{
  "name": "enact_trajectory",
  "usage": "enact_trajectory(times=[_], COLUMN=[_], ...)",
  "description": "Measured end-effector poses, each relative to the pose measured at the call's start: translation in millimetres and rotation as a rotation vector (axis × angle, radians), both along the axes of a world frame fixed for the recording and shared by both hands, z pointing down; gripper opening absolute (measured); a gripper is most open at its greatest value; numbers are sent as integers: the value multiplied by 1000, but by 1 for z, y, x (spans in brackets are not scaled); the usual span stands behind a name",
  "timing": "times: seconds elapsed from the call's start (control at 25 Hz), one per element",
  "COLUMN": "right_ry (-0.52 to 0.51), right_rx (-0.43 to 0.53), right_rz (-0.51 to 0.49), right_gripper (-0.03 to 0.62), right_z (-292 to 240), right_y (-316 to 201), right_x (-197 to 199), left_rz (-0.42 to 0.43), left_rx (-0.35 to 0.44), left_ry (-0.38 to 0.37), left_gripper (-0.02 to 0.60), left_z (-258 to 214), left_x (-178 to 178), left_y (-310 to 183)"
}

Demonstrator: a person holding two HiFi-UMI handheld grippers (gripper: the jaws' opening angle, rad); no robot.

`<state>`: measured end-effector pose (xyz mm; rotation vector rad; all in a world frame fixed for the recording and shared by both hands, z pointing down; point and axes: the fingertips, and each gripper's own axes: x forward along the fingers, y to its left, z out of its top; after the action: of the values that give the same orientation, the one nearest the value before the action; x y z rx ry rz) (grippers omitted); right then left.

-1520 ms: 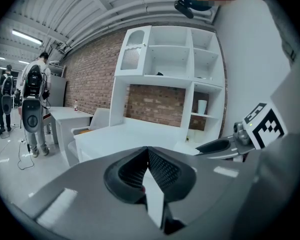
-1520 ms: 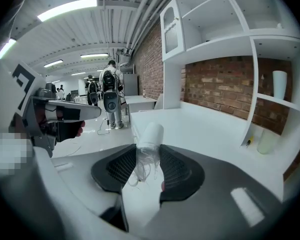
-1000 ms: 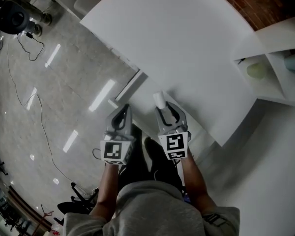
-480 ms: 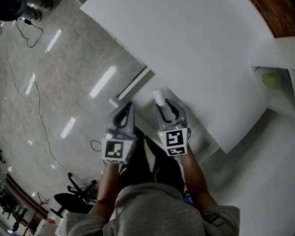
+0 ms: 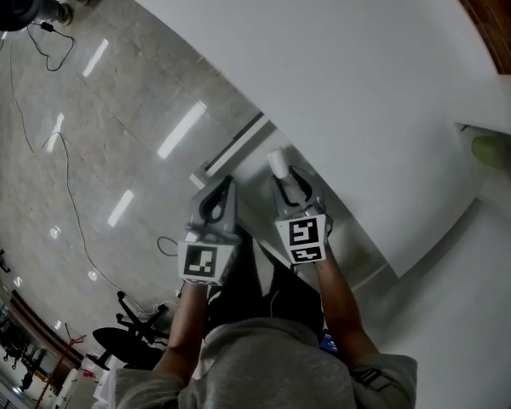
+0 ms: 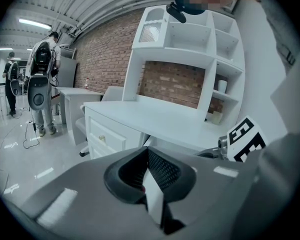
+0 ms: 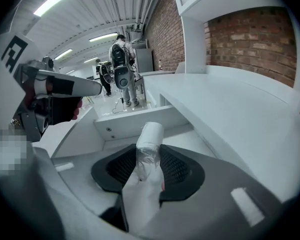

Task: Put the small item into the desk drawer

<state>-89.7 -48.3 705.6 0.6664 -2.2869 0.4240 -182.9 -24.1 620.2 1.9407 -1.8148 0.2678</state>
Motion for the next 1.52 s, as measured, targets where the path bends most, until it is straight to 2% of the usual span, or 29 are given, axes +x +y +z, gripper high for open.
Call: enact_trajectory(times=[0.84,1.2,1.52], right_ry=[51,56,47], right_rx=[-51,-61,-26], right_rz=[1,18,28], right_gripper=[160,174,181], right_z=[52,56,42], right_y=[6,5,4], right_x=[1,2,3], left_rz=[-17,-6,2], left_rx=[8,0,-1], left_ry=[15,17,16], left_gripper=[12,12,12], left_z=[6,7,5], left_x=[1,2,2], left_y=[0,-1,1])
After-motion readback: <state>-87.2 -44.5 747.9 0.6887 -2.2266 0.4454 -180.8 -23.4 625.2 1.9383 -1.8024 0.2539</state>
